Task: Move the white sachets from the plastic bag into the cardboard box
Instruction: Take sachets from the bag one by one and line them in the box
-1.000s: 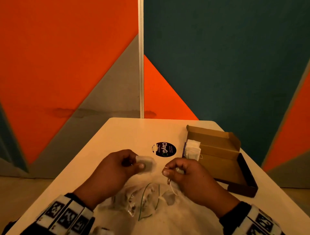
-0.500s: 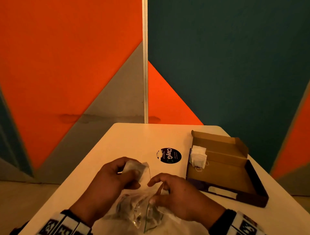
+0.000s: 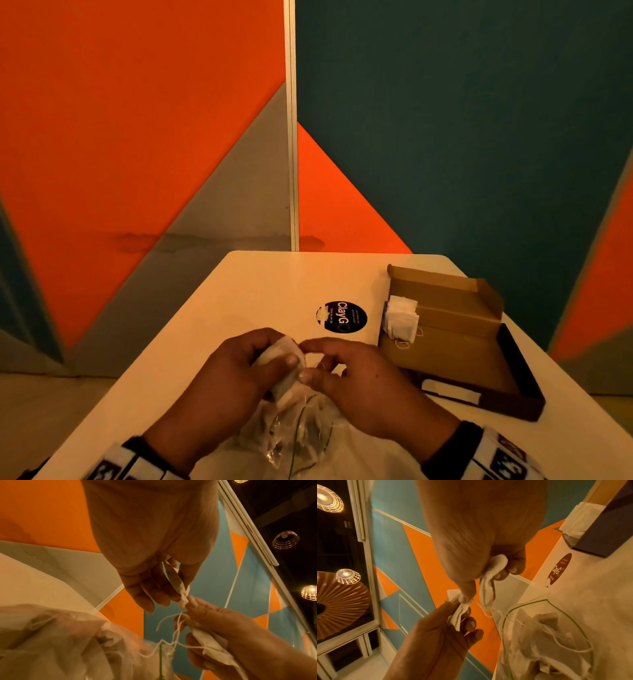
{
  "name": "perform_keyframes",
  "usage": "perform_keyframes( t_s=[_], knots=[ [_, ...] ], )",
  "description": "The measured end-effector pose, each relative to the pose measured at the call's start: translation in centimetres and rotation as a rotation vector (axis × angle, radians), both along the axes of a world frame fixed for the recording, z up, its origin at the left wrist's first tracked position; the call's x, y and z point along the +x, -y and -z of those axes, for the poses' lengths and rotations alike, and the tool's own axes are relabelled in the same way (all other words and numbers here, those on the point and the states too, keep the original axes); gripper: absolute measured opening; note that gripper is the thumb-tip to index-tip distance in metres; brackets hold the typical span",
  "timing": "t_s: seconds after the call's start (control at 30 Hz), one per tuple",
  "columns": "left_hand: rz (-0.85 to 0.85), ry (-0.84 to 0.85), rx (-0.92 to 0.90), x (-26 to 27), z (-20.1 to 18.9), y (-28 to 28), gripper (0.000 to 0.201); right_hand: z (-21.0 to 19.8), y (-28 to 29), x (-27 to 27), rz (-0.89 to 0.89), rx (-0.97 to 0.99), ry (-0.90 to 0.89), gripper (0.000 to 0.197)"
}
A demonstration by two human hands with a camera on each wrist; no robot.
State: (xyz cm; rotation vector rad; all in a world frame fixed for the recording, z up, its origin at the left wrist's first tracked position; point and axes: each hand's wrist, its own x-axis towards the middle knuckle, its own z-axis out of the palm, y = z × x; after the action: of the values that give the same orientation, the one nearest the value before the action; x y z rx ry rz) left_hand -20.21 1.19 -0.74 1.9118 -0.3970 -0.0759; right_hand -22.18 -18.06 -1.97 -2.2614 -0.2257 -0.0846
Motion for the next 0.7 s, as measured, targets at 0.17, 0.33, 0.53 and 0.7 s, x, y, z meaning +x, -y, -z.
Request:
perform_keyframes(
  t_s=[0.17,0.33,0.53,0.7],
  knots=[
    [0.009,0.022,0.075,-0.1,-0.4,-0.3,0.015,0.3,0.1,0.0,-0.010,-0.034,-0.043,0.022],
    [-0.007,-0.018,0.119,0.3,-0.7,-1.0,0.013,0.3,1.1,0.1,0.021,-0.023,-0.031,0.015],
    [0.117,-0.131,0.266,0.3,-1.2,-1.6,0.011,-0.3,1.2,-0.3,0.084,-0.111,0.112,0.011],
    [0.243,-0.146,0.374,0.0,-1.7,-1.3,0.015,-0.7,0.9,-0.5,0.027,-0.286,0.213,0.016]
  ],
)
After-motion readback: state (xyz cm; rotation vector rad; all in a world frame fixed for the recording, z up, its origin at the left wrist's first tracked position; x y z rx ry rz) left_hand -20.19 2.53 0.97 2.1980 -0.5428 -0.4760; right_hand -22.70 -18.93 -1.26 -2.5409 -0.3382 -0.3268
